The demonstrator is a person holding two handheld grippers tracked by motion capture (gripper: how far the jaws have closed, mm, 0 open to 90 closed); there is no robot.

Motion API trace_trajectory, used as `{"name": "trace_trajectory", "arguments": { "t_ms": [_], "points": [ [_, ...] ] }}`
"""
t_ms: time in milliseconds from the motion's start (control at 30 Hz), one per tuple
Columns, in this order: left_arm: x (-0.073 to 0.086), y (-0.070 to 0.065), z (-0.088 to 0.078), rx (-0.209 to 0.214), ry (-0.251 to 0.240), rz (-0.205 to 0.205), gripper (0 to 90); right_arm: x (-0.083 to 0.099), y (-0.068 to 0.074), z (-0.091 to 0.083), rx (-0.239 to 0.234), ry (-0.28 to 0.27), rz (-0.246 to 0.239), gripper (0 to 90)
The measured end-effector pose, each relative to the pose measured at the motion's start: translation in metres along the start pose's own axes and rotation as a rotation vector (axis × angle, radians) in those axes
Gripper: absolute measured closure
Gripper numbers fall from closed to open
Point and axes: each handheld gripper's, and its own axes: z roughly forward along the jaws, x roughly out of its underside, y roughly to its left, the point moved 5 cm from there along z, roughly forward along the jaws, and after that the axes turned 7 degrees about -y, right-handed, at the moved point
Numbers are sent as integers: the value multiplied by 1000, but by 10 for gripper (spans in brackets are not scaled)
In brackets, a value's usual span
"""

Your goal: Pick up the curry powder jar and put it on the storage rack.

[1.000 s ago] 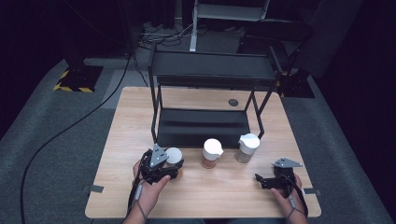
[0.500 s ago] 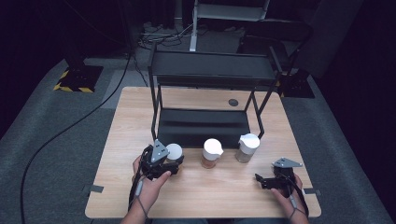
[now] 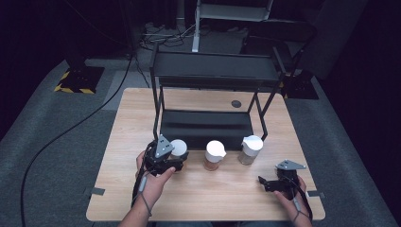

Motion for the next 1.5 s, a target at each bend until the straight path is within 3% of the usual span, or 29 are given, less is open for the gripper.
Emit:
{"name": "trace_trajectory", "arguments": {
  "t_ms": [500,700,967,1500],
  "points": [
    [-18,8,5,-11,-7,10,326,0,0,0,0,0,0,0],
    [-26,14,8,-5,-5,-8,324,0,0,0,1,0,1,0],
    [-38,22,14,-15,-3,13,325,0,0,0,2,0,2,0],
    [-50,44,34,-36,-6,-14,326,0,0,0,2,0,2,0]
  ]
}}
